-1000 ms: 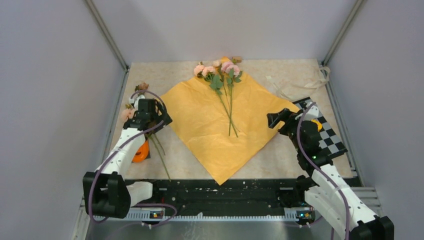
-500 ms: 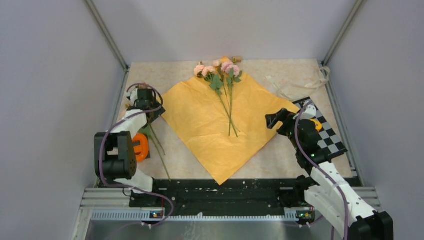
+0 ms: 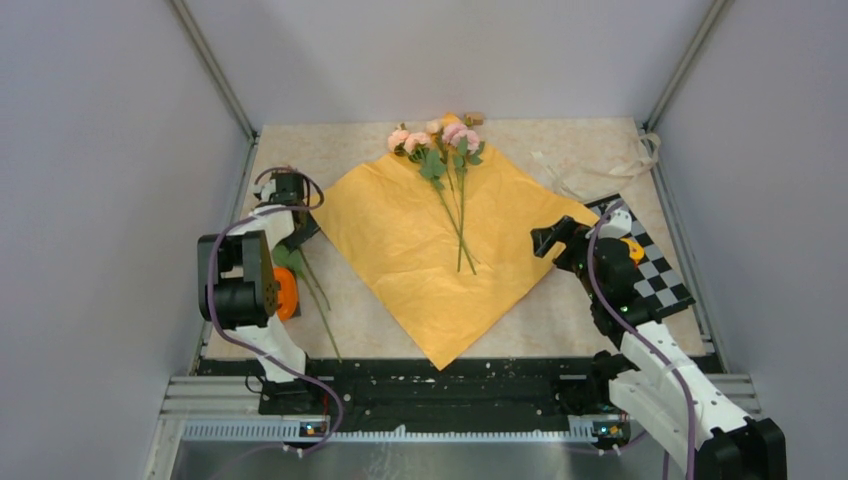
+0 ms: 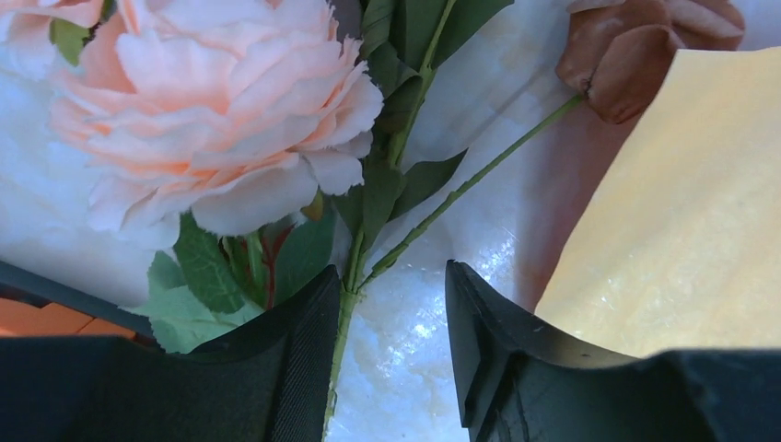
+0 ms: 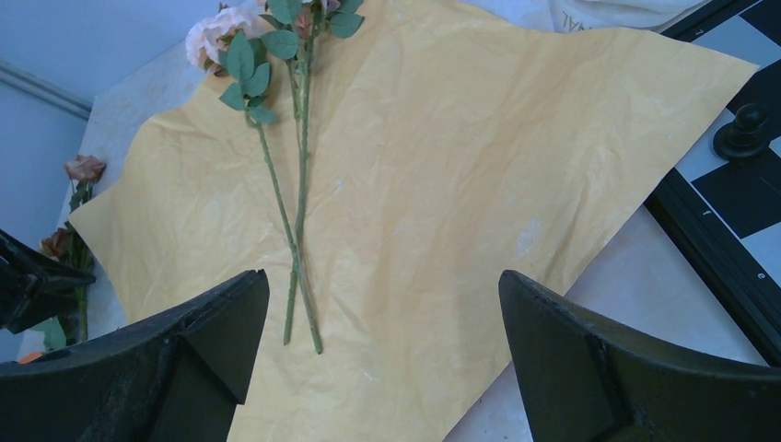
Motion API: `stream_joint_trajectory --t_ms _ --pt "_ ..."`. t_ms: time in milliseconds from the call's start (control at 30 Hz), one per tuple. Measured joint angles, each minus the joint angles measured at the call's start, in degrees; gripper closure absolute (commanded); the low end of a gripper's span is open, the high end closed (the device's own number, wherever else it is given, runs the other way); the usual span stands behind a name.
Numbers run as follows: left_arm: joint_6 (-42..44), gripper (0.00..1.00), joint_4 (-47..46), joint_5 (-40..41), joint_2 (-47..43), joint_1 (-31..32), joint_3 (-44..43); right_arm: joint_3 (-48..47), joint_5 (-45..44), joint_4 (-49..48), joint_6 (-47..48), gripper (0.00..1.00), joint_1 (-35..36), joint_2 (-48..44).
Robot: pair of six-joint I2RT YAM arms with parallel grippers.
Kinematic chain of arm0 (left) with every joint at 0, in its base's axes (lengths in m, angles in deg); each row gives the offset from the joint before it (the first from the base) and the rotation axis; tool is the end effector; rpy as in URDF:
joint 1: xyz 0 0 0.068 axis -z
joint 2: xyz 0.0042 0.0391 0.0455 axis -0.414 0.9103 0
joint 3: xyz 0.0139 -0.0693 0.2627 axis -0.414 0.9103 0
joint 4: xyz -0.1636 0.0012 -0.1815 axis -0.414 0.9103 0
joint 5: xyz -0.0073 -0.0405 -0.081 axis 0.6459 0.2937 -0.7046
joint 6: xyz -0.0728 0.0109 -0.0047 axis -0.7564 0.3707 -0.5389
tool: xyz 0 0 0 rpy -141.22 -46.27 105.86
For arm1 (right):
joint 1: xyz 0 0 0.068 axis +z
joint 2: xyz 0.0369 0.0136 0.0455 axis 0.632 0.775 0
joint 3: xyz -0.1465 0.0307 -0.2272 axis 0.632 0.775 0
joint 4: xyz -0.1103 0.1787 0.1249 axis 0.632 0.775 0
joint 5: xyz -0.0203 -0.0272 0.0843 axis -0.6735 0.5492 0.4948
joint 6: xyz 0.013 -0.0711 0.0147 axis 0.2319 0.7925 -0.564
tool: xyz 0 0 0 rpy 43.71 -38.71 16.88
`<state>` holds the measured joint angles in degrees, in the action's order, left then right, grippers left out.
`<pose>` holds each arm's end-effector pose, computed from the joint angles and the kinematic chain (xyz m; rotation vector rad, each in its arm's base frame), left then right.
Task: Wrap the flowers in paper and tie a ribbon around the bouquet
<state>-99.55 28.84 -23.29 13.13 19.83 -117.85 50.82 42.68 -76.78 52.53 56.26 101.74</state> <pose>0.3433 0.0461 0.1617 -0.9685 2.3464 0.1848 0.1824 0.0482 0.2344 0.3512 1.8352 0.5061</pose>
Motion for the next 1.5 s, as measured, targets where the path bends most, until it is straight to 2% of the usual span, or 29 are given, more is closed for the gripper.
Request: stream_joint_trajectory --t_ms 467,800,933,1033,1300,1500 --pt "2.78 0.53 2.05 -5.46 3.04 -3.54 -2.91 0.00 -0.11 -0.55 0.02 0.01 0.00 0.07" --pt "5.81 0.75 1.70 -13.46 5.09 -6.56 -5.35 0.00 -0.76 -0.52 0.13 0.01 0.00 0.04" --pt "7.82 0.83 1.99 -14.32 5.22 -7.02 -5.49 0.00 -1.53 -0.50 0.42 0.01 0.00 0.02" --pt "9.49 1.00 1.64 -13.35 4.72 -6.91 -4.76 0.00 -1.92 -0.50 0.44 0.01 0.00 -0.04" --pt "10.75 1.00 1.29 -14.75 -2.29 -5.53 2.91 0.00 -1.86 -0.48 0.39 0.01 0.00 -0.81" --pt "10.91 1.00 0.98 -14.80 -10.88 -0.66 5.68 0.00 -1.60 -0.33 0.35 0.01 0.00 -1.68"
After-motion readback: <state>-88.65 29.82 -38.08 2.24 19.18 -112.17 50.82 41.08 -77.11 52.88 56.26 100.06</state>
